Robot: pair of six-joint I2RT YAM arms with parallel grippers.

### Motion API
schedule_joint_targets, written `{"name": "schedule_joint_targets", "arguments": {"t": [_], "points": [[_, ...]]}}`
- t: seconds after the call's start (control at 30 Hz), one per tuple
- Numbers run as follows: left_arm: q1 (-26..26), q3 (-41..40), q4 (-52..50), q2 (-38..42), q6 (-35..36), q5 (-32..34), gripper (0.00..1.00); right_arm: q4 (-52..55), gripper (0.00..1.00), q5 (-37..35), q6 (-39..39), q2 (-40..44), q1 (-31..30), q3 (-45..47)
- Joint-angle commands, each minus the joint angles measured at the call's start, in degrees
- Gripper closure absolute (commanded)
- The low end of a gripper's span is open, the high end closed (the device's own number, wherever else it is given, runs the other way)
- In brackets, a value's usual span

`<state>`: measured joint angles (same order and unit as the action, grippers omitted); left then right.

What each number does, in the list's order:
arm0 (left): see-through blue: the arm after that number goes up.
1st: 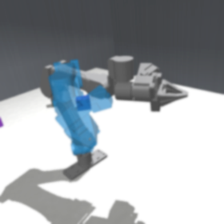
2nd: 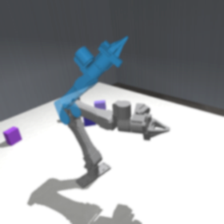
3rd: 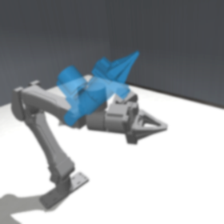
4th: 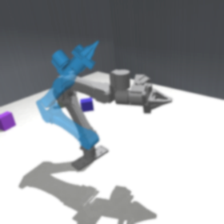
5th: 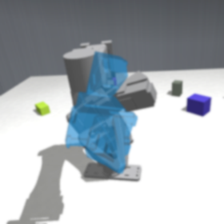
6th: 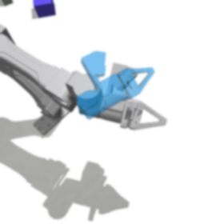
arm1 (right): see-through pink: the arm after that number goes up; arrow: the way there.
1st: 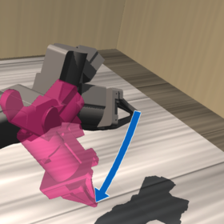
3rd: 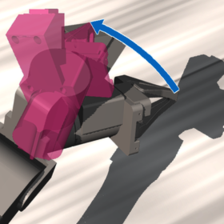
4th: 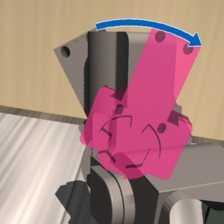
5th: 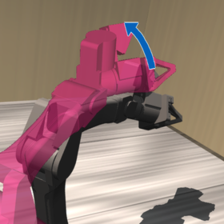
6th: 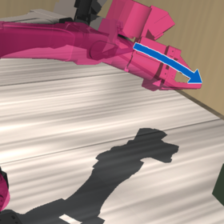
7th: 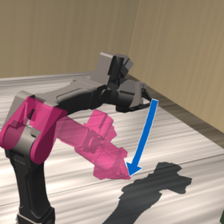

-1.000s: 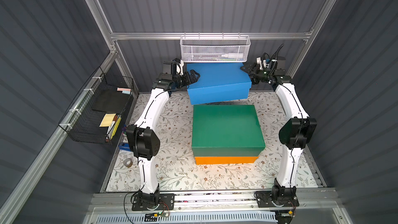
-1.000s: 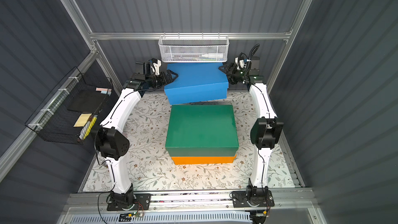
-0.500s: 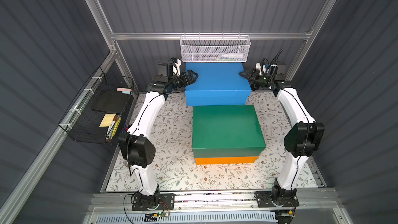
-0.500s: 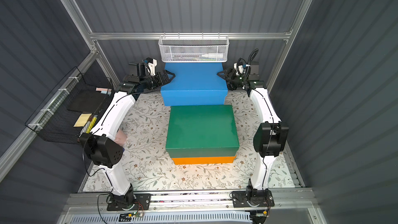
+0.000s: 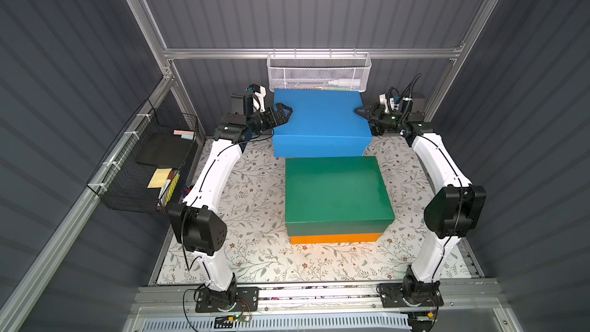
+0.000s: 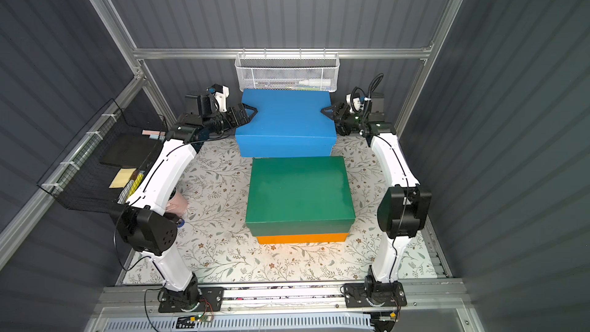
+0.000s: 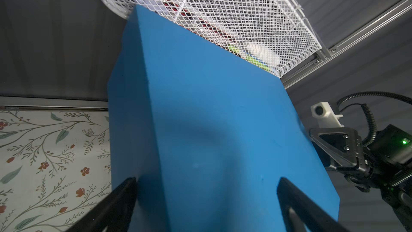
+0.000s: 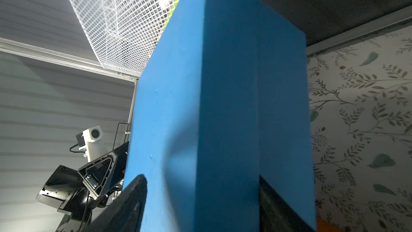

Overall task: Stack the shoeboxes
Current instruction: Place the shoebox at the shoebox.

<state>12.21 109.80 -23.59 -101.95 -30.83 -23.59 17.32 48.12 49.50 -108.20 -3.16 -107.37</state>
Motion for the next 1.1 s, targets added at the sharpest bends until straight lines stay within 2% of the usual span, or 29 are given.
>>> {"name": "schedule_joint_targets", "arguments": {"t": [0.0,0.17,0.63,0.77,0.9,1.07], "points": [[3.04,-2.52,3.60,2.85,-0.37,-8.33,0.01,-3.04,0.26,7.09,1.19,3.63,-4.71,1.53],[3.17,-3.63,4.29,4.00,-0.84,-8.29,0.00,-3.29,0.26,6.34,0.55,5.24,-4.81,2.61],[4.65,6.88,1.15,2.72,-1.00,-7.09,0.00,-2.02,0.26,2.29,-0.55,8.08,-5.02,-2.98],[5.57,9.18,-0.73,2.95,-0.99,-7.43,0.01,1.42,0.26,2.57,-1.43,8.65,-5.28,-6.14],[6.50,7.52,-1.18,5.07,-1.49,-7.92,0.00,5.99,0.26,2.05,-3.13,11.16,-5.30,-5.92],[7.92,0.18,2.32,10.48,-4.74,-8.26,0.01,6.01,0.26,0.15,-2.39,17.71,-5.37,0.90]]}}
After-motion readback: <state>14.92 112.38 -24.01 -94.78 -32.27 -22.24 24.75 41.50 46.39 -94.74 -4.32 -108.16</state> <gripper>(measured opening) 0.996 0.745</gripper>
